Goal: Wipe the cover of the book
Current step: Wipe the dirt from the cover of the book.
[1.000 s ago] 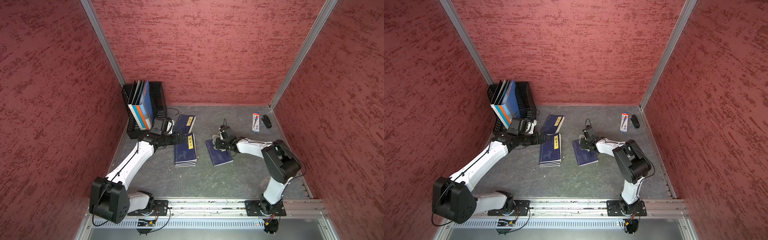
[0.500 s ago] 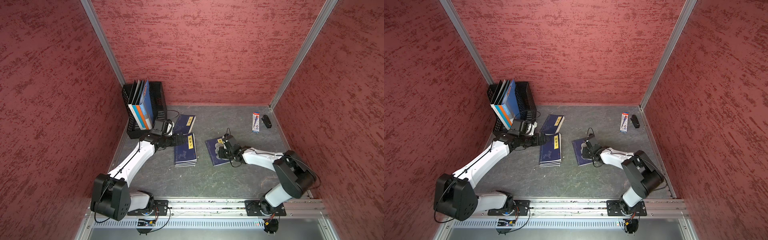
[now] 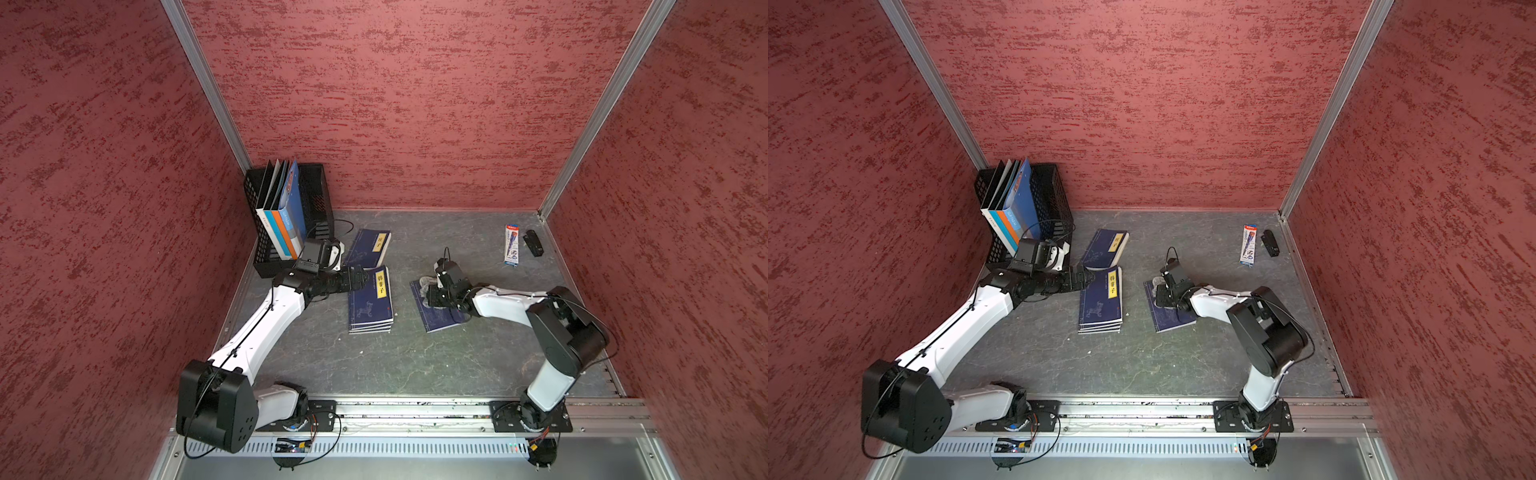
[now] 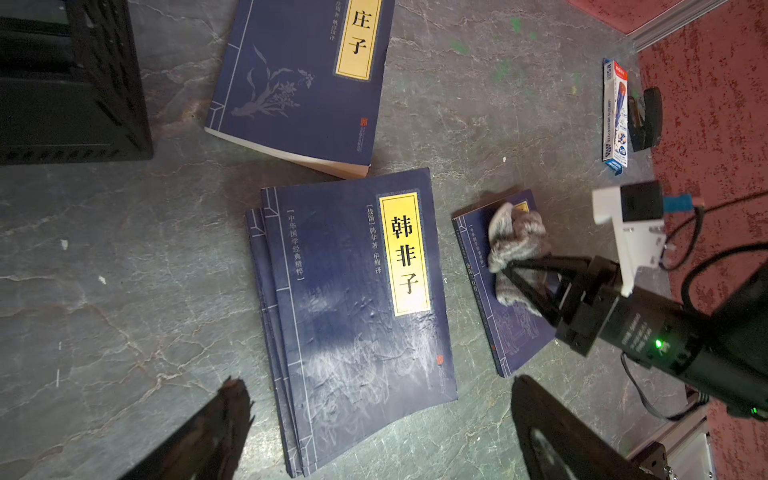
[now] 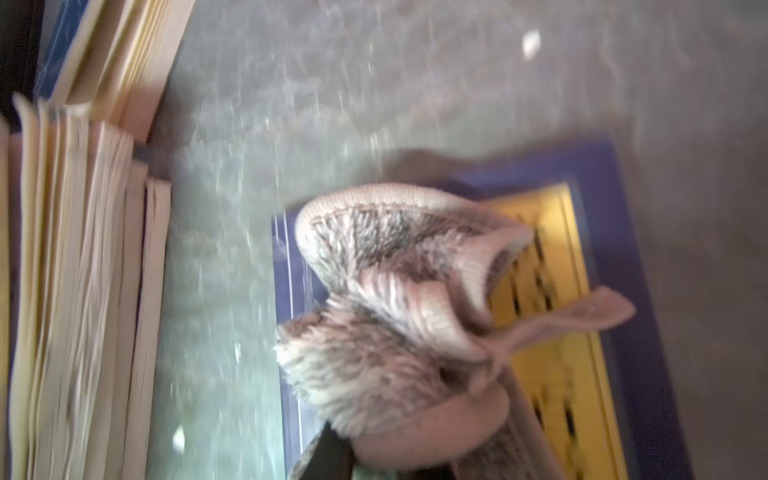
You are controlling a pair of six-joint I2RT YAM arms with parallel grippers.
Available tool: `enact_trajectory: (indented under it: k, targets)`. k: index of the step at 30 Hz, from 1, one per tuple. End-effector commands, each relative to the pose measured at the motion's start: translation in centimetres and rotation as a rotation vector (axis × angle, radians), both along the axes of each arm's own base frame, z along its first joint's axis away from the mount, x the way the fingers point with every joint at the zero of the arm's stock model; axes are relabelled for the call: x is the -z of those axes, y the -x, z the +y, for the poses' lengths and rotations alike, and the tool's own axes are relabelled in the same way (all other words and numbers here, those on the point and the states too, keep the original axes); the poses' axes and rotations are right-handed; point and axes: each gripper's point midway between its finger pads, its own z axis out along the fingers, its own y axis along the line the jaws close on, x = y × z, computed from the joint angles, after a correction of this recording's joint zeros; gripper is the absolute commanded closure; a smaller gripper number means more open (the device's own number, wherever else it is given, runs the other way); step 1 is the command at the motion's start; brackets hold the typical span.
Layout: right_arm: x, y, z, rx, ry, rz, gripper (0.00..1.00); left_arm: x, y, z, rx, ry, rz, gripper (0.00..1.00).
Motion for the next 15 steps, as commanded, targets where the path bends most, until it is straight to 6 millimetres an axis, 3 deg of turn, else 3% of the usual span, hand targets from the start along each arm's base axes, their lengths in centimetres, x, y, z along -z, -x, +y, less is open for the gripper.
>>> enact_trajectory:
  k: [1, 3, 6, 15]
  targets:
    - [5.0, 8.3, -2.2, -0.022, 0.099, 0.248, 0.87, -0.1, -0.5, 0.1, 0.006, 0.0, -0.011, 0.01]
    - [5.3, 9.8, -2.4, -0.017, 0.102, 0.265, 0.86, 0.1, -0.6, 0.1, 0.006, -0.001, -0.008, 0.01]
    - [5.3, 9.2, -2.4, 0.0, 0.101, 0.233, 0.86, 0.3, -0.6, 0.2, 0.001, 0.001, -0.006, 0.01]
    - [5.1, -1.1, 1.0, -0.043, 0.096, 0.138, 0.86, -0.5, -0.4, 0.1, -0.001, 0.012, -0.026, 0.01]
